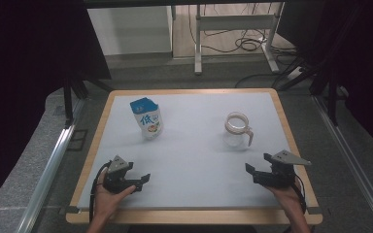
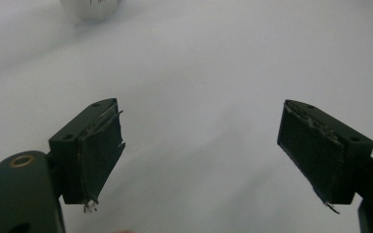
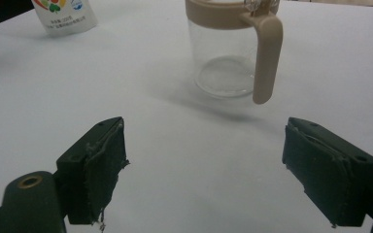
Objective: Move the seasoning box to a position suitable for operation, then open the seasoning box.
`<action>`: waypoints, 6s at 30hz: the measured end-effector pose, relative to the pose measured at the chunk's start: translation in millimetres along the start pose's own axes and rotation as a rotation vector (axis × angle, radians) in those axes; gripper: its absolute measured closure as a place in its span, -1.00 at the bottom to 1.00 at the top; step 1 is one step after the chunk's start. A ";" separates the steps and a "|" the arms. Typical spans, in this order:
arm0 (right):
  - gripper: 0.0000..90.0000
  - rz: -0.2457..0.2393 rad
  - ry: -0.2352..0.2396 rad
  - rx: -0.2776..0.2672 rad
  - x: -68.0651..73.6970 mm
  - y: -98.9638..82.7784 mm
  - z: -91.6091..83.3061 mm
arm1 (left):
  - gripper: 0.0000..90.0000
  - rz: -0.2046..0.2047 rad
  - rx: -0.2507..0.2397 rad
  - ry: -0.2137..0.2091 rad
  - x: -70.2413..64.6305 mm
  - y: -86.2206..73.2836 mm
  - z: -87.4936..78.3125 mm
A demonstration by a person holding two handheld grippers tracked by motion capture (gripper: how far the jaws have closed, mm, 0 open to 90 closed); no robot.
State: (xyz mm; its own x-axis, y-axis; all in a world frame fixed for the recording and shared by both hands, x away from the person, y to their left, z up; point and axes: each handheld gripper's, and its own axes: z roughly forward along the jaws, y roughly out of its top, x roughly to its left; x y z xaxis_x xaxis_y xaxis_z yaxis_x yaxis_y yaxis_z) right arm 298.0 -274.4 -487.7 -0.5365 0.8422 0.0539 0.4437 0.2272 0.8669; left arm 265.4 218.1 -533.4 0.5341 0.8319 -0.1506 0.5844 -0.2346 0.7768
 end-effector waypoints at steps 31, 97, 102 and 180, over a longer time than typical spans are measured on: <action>-0.94 -0.065 0.006 0.078 -22.2 104.2 101.3 | -0.68 0.032 0.020 -0.071 -12.5 14.0 10.5; -0.75 -0.280 0.301 0.168 25.1 41.4 63.6 | -0.68 -0.002 0.011 -0.068 -1.9 10.2 10.2; -0.90 -0.258 0.273 0.140 25.9 42.5 60.1 | -0.68 0.006 0.004 -0.066 -3.4 10.2 9.9; 1.00 -0.055 -0.016 -0.104 25.8 19.7 -21.5 | -0.31 0.042 -0.046 -0.099 -35.0 21.9 24.2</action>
State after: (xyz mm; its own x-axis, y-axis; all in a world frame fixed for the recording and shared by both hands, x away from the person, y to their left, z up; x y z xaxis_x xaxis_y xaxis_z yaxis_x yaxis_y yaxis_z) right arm 277.4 -258.7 -458.6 -0.5462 0.8377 -0.0028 0.3361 0.2222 0.9153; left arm 274.3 171.6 -525.9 0.6162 0.7678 -0.1754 0.5331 -0.2427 0.8105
